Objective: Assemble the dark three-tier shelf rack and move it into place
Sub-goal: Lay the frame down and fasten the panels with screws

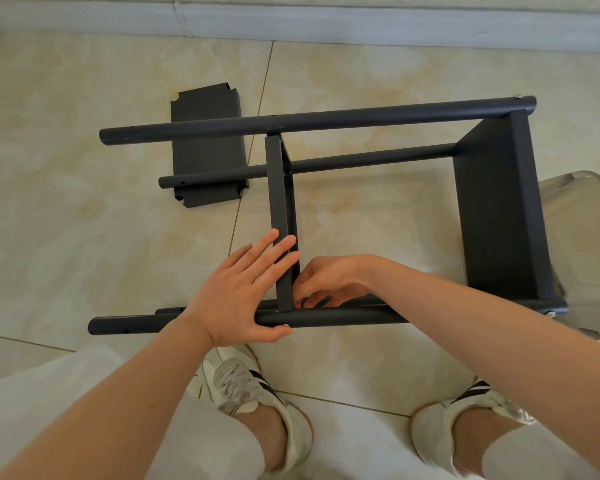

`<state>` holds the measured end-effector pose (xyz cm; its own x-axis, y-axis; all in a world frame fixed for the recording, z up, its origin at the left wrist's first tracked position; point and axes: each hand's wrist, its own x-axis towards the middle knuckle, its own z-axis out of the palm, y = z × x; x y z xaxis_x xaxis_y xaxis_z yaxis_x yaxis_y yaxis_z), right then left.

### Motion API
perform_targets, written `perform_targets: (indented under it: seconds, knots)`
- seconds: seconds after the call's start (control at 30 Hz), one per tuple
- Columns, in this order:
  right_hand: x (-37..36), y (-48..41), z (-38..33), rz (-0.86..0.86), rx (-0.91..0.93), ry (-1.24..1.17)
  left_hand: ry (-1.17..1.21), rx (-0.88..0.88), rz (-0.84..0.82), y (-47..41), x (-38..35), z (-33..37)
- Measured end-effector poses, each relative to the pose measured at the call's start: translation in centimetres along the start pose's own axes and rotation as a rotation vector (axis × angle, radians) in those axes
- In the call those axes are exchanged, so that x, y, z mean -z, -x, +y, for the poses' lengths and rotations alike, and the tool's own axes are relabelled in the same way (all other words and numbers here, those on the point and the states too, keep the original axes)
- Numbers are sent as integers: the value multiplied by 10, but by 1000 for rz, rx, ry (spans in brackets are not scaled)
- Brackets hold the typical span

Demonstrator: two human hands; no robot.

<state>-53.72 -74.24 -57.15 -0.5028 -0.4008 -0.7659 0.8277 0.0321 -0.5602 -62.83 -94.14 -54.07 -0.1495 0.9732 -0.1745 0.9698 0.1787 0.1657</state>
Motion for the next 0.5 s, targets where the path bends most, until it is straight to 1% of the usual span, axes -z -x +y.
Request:
perform_targets:
  seconds: [0.13,0.37,0.5]
  knots:
    - [1,2,1,-23,2,-36,-1,-2,8,-1,-2,0]
    - [-2,0,0,19,-22,-9,3,-3,8,0,-1,0]
    - [1,1,0,-5,-7,-24,3,1,3,0,-1,0]
